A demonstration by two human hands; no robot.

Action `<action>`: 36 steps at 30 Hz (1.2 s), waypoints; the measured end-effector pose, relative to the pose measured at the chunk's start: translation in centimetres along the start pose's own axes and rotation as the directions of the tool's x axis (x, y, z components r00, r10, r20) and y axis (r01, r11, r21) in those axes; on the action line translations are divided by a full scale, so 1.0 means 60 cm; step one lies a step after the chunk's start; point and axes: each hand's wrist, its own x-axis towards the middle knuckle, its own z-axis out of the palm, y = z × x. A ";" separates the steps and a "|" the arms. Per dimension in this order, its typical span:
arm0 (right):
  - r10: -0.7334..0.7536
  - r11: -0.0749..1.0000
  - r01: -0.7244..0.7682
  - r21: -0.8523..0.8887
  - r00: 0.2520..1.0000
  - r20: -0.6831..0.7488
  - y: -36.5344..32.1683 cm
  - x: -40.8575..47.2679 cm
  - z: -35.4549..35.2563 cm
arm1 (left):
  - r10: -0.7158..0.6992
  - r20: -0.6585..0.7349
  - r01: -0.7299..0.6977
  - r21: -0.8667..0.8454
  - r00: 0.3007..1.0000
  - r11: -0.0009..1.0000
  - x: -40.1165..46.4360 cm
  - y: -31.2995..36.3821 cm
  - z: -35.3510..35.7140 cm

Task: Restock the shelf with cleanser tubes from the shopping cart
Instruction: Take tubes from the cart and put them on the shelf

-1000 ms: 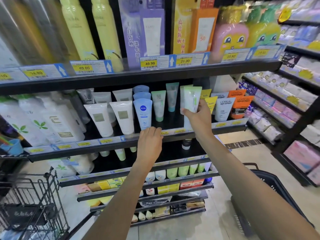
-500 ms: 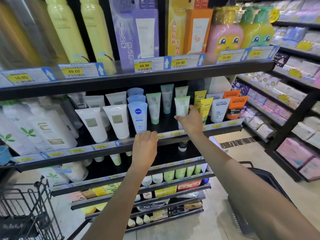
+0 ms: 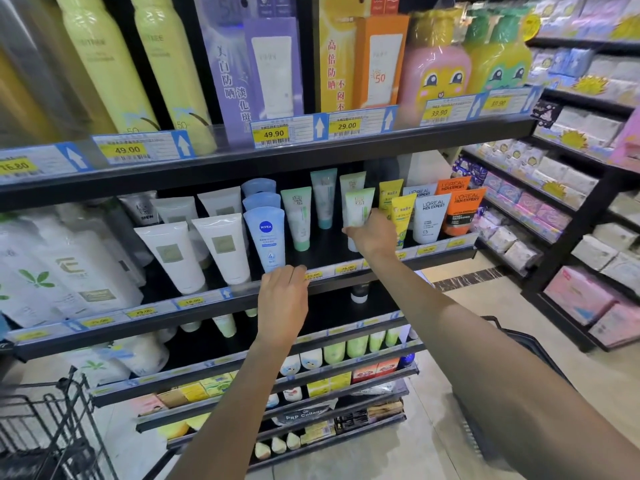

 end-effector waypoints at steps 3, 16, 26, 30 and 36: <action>0.019 1.000 -0.019 0.001 1.000 0.001 -0.001 0.007 0.005 | 0.003 -0.010 -0.003 -0.005 1.000 1.000 0.000 0.001 -0.001; 0.041 0.999 -0.041 -0.012 0.999 -0.022 -0.004 0.009 0.014 | -0.019 0.009 0.019 -0.008 1.000 1.000 0.000 0.004 -0.005; 0.047 0.999 -0.047 -0.014 0.998 0.028 -0.004 0.002 0.001 | -0.048 0.064 0.048 0.004 0.997 0.999 0.002 0.007 -0.011; 0.035 0.999 -0.035 0.004 0.999 0.039 -0.003 -0.009 -0.005 | -0.052 0.080 0.052 -0.001 0.995 0.999 0.001 0.009 -0.013; -0.093 0.994 0.095 -0.053 0.995 0.036 0.011 -0.068 -0.026 | -0.093 0.117 0.104 -0.099 0.989 0.990 -0.004 0.017 -0.034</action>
